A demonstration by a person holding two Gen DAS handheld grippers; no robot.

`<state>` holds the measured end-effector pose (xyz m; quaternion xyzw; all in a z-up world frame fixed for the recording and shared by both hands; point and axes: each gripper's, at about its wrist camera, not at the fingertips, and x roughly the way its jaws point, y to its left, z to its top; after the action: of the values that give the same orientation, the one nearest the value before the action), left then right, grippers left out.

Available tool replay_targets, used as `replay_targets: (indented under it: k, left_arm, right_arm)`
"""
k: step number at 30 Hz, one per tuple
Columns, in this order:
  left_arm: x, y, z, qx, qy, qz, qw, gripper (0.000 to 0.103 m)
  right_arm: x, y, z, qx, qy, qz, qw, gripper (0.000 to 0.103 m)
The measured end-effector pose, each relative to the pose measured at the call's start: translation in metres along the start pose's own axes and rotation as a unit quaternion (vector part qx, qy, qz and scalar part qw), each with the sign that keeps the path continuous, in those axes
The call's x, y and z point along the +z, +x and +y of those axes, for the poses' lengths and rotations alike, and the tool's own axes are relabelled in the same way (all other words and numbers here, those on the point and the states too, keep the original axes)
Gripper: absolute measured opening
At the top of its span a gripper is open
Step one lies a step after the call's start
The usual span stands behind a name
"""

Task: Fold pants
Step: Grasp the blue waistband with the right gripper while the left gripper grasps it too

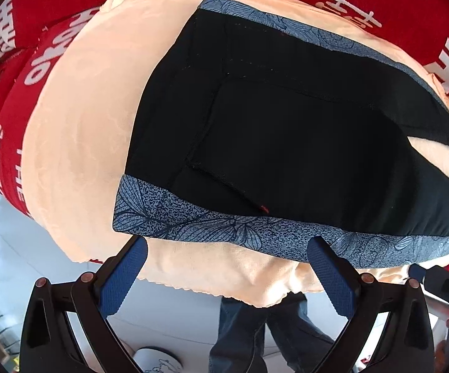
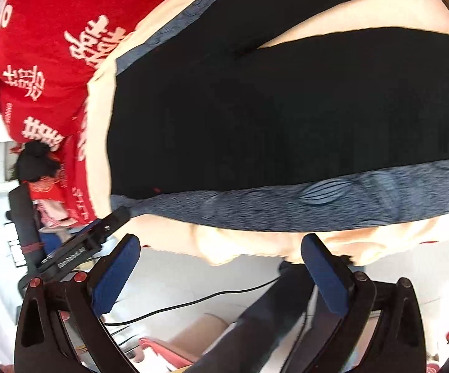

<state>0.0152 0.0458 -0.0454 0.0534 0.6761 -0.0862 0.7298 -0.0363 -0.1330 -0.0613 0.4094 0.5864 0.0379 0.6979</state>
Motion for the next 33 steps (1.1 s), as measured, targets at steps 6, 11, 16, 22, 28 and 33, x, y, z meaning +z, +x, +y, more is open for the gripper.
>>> replay_targets:
  k: [6, 11, 16, 22, 28, 33]
  left_arm:
    - [-0.003, 0.013, 0.026, -0.05, -0.016, 0.003, 0.9986, 0.074]
    - [-0.01, 0.034, 0.047, -0.1, -0.057, 0.012, 0.9933, 0.075]
    - [-0.02, 0.048, 0.067, -0.183, -0.117, 0.02, 0.9759, 0.075]
    - [-0.025, 0.049, 0.078, -0.207, -0.129, 0.015, 0.9697, 0.075]
    - [0.0, 0.051, 0.067, -0.24, -0.157, -0.004, 0.958, 0.075]
    - [0.009, 0.06, 0.058, -0.191, -0.154, -0.011, 0.9693, 0.05]
  right_arm:
    - [-0.003, 0.028, 0.001, 0.083, 0.031, 0.011, 0.996, 0.103]
    - [-0.011, 0.071, -0.01, 0.151, 0.068, 0.044, 0.985, 0.069]
    - [-0.016, 0.105, -0.026, 0.171, 0.093, 0.031, 0.98, 0.069]
    - [-0.014, 0.113, -0.045, 0.211, 0.16, -0.011, 0.964, 0.064]
    - [-0.004, 0.086, -0.019, 0.272, 0.11, -0.024, 0.956, 0.014]
    - [-0.01, 0.061, 0.006, 0.224, 0.01, 0.012, 0.974, 0.014]
